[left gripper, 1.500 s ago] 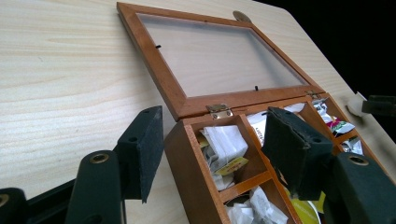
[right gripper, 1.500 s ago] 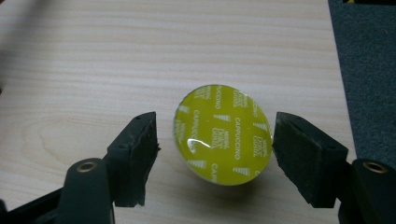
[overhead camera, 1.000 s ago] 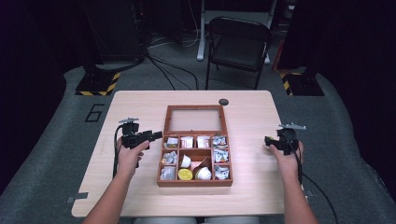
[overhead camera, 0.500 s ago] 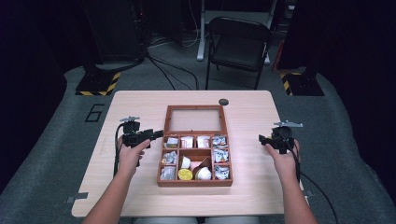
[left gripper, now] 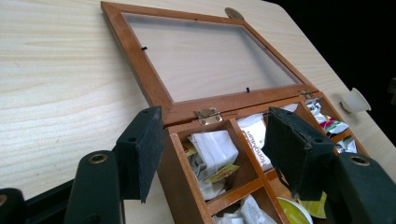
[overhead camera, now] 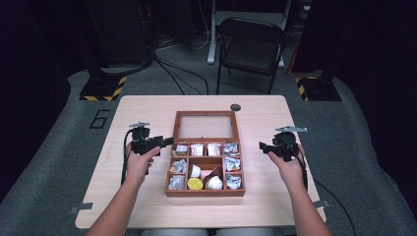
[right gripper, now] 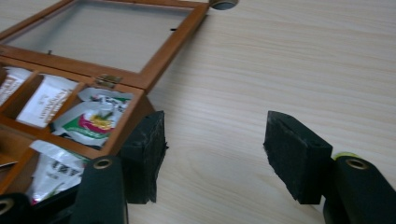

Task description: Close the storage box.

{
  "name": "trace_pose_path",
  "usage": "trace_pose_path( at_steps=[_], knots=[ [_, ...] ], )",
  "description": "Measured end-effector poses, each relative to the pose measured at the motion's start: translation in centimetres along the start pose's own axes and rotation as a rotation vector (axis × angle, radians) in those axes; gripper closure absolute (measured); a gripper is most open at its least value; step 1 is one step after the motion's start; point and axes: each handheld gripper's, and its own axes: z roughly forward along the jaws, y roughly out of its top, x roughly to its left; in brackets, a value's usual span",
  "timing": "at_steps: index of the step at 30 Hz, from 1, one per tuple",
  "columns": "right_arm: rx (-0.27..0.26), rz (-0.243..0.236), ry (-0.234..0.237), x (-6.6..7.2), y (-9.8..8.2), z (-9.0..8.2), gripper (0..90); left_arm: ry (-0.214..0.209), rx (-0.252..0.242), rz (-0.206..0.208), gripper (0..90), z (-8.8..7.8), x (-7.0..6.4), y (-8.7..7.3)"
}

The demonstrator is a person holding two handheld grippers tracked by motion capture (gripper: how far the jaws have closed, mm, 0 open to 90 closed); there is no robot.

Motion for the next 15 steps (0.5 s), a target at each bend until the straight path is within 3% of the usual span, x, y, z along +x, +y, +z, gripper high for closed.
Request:
trace_pose_path(
  at_steps=[8,15],
  knots=[
    [0.015,-0.008,0.081,1.6,0.6,0.9,38.2,0.011,0.018,0.02,37.4,0.7,-0.2,0.5],
    [0.033,-0.011,0.112,2.2,1.6,1.3,37.1,0.031,0.037,0.023,37.3,1.4,0.0,1.1]
  ],
)
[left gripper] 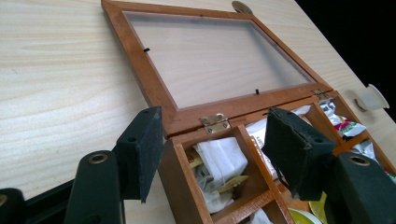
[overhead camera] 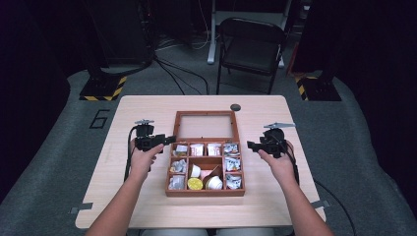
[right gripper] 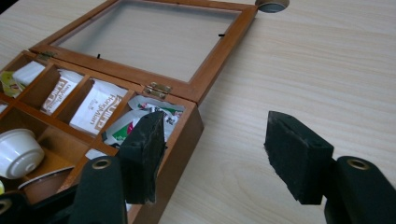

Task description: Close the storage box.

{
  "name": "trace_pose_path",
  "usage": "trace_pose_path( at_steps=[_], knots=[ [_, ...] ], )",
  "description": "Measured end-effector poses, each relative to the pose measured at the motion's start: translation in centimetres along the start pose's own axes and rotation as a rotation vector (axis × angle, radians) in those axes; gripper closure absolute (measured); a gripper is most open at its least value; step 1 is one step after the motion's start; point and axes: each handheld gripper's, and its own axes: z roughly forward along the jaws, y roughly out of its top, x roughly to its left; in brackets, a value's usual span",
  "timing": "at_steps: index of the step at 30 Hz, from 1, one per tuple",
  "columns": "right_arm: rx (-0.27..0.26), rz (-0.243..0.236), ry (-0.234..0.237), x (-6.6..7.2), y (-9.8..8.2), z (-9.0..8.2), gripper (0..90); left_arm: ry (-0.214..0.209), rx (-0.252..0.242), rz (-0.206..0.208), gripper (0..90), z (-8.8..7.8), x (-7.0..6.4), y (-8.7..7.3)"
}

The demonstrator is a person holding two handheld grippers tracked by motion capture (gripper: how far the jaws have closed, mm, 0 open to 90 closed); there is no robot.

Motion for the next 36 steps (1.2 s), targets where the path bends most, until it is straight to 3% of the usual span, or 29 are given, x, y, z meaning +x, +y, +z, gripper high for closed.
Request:
trace_pose_path(
  at_steps=[5,7,14,17,19,28,31,33,34,36],
  knots=[
    [0.011,-0.004,0.001,0.0,0.9,0.8,36.0,-0.017,-0.004,-0.018,37.2,0.9,0.2,0.5],
    [0.021,-0.018,-0.008,-0.2,1.2,1.4,36.0,-0.008,0.023,-0.02,37.2,1.5,0.2,0.5],
    [0.056,0.029,0.009,-0.6,1.6,3.1,35.9,0.002,0.041,-0.02,37.2,2.9,0.3,1.0],
    [0.064,0.031,0.013,-0.5,1.7,3.6,34.9,0.004,0.038,-0.023,37.3,3.5,0.3,1.2],
    [0.072,0.023,0.01,-0.4,1.9,3.7,34.1,-0.006,0.024,-0.047,37.9,3.9,0.5,1.2],
    [0.068,0.014,0.001,0.0,3.1,4.0,31.4,0.046,0.052,-0.072,37.7,5.0,1.4,1.1],
    [0.074,0.018,-0.006,0.1,3.4,4.4,31.4,0.054,0.074,-0.097,37.7,4.9,1.3,1.4],
    [0.085,0.013,-0.002,0.2,3.8,4.3,31.5,0.068,0.081,-0.074,37.7,4.7,0.8,1.9],
    [0.065,0.008,0.0,0.2,3.9,4.2,31.9,0.072,0.08,-0.065,37.7,4.7,0.7,2.2],
    [0.063,0.016,0.006,0.2,4.3,4.1,31.8,0.082,0.089,-0.073,37.7,4.7,0.7,2.6]
  ],
)
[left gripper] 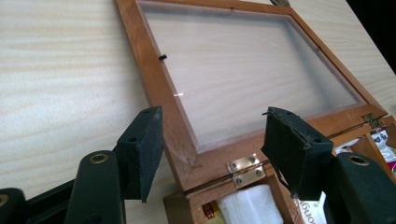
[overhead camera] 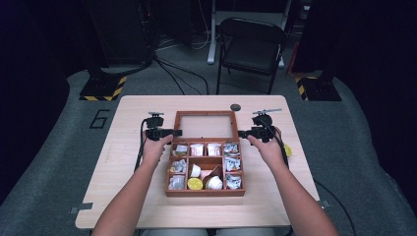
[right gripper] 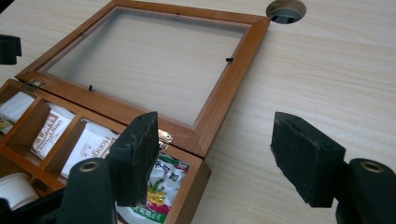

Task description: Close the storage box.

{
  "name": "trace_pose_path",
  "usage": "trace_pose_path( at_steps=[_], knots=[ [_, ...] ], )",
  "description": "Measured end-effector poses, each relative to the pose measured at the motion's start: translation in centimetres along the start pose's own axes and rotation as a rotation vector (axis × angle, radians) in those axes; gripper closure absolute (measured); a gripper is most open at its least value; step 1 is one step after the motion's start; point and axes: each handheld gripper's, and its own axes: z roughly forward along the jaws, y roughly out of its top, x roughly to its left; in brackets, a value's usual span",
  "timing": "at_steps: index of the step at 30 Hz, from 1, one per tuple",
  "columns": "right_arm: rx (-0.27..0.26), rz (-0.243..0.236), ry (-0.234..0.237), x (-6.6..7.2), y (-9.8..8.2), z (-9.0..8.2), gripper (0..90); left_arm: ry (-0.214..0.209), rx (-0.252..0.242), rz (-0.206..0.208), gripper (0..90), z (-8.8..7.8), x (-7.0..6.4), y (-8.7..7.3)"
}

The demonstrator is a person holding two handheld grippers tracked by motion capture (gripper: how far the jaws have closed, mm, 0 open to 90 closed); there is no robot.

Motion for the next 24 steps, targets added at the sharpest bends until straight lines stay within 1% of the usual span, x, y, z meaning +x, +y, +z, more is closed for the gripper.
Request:
trace_pose_path(
  at_steps=[1,2,3,5,6,7,8,9,10,11,12,13,14,15,17,18,21,22,23,24],
  knots=[
    [0.008,0.002,-0.004,0.1,0.2,0.1,31.8,0.008,0.002,-0.003,37.7,0.1,0.0,0.1],
    [0.01,-0.011,-0.01,0.2,0.3,0.2,31.9,0.013,0.004,0.008,37.7,0.2,0.1,0.3],
    [0.012,-0.005,-0.009,0.4,0.5,0.2,31.8,0.017,0.008,0.013,37.7,0.3,0.1,0.4],
    [0.007,-0.022,-0.011,0.5,0.7,0.6,31.8,0.007,0.013,0.007,37.6,0.7,0.2,0.4],
    [0.006,-0.015,-0.007,0.7,0.8,0.8,31.8,0.009,0.021,0.021,37.6,0.8,0.2,0.5],
    [0.01,-0.02,0.0,0.7,0.8,1.1,31.8,0.013,0.026,0.017,37.6,1.0,0.2,0.4],
    [0.01,-0.025,0.006,0.7,0.8,1.4,31.7,0.015,0.019,0.007,37.3,1.3,0.1,0.4],
    [0.02,-0.03,0.008,0.7,0.8,1.8,31.6,0.014,0.025,0.018,37.1,1.4,0.2,0.4],
    [0.026,-0.037,0.002,0.6,0.7,2.1,31.4,0.012,0.026,0.008,37.1,1.6,0.1,0.4],
    [0.031,-0.033,0.0,0.6,0.7,2.4,31.4,0.009,0.027,0.011,37.1,1.7,0.2,0.4],
    [0.033,-0.024,0.002,0.6,0.6,2.7,31.3,0.006,0.023,0.006,37.0,1.8,0.2,0.3],
    [0.04,-0.025,-0.002,0.5,0.6,2.9,31.3,0.004,0.018,0.003,36.6,1.9,0.2,0.3],
    [0.05,-0.002,-0.001,0.5,0.5,3.3,31.2,-0.001,0.015,0.001,36.6,2.0,0.3,0.4],
    [0.055,0.002,0.0,0.4,0.5,3.6,31.0,-0.006,0.01,-0.011,36.6,2.0,0.3,0.4],
    [0.065,0.03,0.01,0.2,0.4,4.1,31.0,-0.014,0.012,-0.018,36.6,2.0,0.4,0.4],
    [0.07,0.035,0.01,0.2,0.4,4.3,31.0,-0.009,0.004,-0.022,36.6,2.1,0.4,0.4],
    [0.08,0.054,0.013,0.3,0.4,4.8,31.0,-0.001,0.006,-0.018,36.6,2.0,0.5,0.5],
    [0.084,0.053,0.011,0.3,0.4,4.9,31.0,0.004,0.006,-0.031,36.6,2.0,0.5,0.4],
    [0.086,0.057,0.011,0.5,0.5,5.1,31.0,0.011,0.011,-0.019,36.6,2.0,0.6,0.4],
    [0.089,0.049,0.01,0.5,0.5,5.2,31.0,0.014,0.014,-0.015,36.6,1.9,0.7,0.4]
  ],
)
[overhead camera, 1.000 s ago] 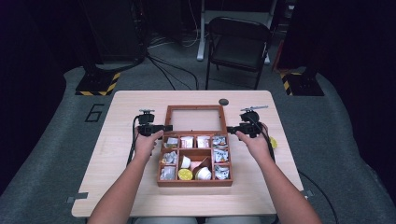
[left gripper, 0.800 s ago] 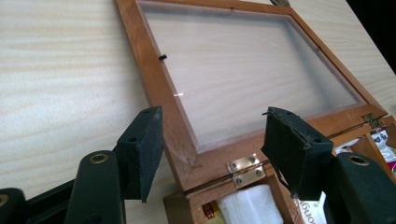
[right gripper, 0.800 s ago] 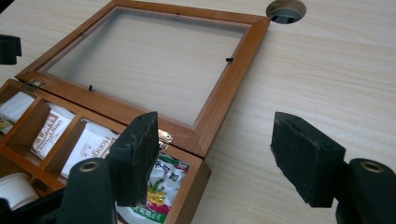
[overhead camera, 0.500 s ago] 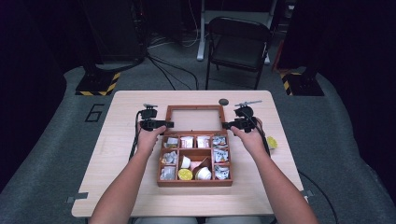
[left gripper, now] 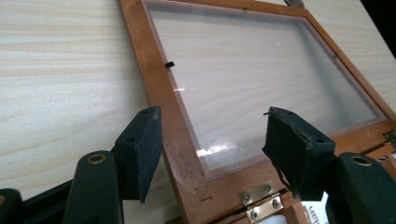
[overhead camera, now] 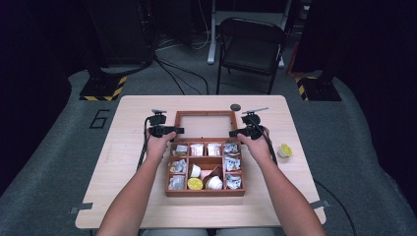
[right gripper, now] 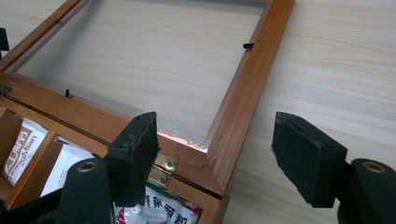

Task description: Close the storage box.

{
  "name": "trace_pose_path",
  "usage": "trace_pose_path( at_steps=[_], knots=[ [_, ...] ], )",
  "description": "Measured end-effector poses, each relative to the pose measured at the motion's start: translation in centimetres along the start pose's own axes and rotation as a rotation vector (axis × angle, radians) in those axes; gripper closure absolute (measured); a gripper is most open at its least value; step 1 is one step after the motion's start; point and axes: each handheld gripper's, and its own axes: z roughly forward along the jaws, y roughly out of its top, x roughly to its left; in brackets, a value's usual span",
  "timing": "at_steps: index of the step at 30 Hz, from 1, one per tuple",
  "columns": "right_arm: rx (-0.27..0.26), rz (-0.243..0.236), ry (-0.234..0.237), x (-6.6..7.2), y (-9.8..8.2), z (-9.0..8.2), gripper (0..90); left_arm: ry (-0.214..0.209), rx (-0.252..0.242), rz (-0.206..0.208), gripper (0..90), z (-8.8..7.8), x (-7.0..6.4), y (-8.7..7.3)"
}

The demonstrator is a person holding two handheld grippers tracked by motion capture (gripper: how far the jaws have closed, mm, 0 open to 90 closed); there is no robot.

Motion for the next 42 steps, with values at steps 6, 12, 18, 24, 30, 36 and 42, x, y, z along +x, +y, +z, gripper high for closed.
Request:
trace_pose_path(
  at_steps=[6,12,18,24,30,36,42],
  knots=[
    [0.017,0.018,-0.002,0.2,0.1,0.9,31.0,-0.002,0.021,-0.003,36.6,0.2,0.1,0.0],
    [0.036,0.016,0.008,0.2,0.0,1.8,30.5,0.0,0.034,-0.006,36.4,0.9,0.2,-0.2],
    [0.04,0.04,0.018,0.3,0.0,2.2,29.6,0.01,0.046,-0.011,36.0,1.4,0.2,-0.3],
    [0.04,0.056,0.023,0.1,0.0,2.4,28.9,0.01,0.055,-0.013,35.8,1.5,0.3,-0.4],
    [0.042,0.078,0.03,0.0,0.1,2.5,28.2,0.007,0.056,-0.012,35.1,1.7,0.4,-0.5],
    [0.041,0.089,0.036,-0.1,0.2,2.8,27.3,0.007,0.055,-0.009,32.8,1.9,0.4,-0.5],
    [0.04,0.085,0.028,-0.1,0.2,3.0,28.1,0.004,0.051,-0.021,31.8,2.0,0.4,-0.6]
  ],
)
